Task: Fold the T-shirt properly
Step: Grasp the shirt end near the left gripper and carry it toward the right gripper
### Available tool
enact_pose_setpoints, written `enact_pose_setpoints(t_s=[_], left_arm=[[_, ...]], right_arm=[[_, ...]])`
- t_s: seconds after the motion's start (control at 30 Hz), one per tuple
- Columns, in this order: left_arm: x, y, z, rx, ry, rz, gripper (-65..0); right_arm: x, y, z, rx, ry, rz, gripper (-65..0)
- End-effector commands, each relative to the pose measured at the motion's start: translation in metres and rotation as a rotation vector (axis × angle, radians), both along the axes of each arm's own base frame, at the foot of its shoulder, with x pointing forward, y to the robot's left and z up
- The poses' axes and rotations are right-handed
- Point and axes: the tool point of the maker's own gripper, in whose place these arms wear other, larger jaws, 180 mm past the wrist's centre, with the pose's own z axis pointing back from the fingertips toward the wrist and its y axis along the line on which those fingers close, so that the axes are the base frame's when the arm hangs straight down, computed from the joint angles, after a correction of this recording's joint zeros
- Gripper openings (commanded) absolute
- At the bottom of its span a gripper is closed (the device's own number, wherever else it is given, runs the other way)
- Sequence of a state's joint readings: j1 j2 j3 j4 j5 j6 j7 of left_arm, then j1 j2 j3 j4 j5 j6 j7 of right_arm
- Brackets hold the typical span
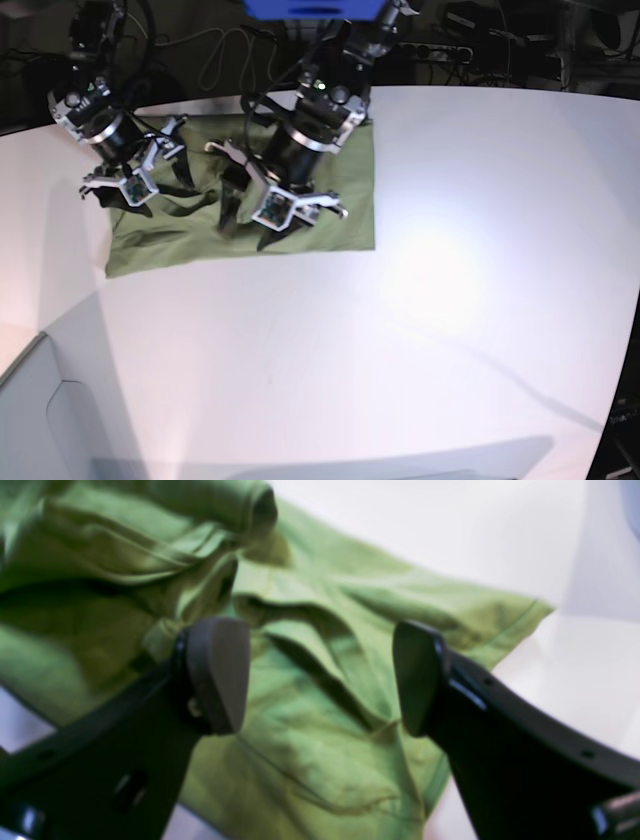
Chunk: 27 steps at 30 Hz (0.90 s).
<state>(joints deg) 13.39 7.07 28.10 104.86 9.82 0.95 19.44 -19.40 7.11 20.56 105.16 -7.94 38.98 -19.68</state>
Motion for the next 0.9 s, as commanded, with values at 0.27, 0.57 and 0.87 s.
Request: enact_pose_setpoints(t_s=[0.27,0.57,0.87], left_arm=[[-0.021,0.022,-0.064,0.104,0.133,-0.013,-34.1],[-0.065,-0.045,-0.106,0.158,0.212,-0.258,-34.1],[-0.066,-0.047,-0.103,0.152,0.208,-0.258,-34.1]], right_arm=[[0.016,-0.021,0.025,-0.006,-0.092,-0.044,-21.6],[0.031,-0.068,0.013,-0.012,-0.052,-0.207,-21.2],[0.033,-0.104,-0.025,0.0,0.107,-0.341,-21.2]])
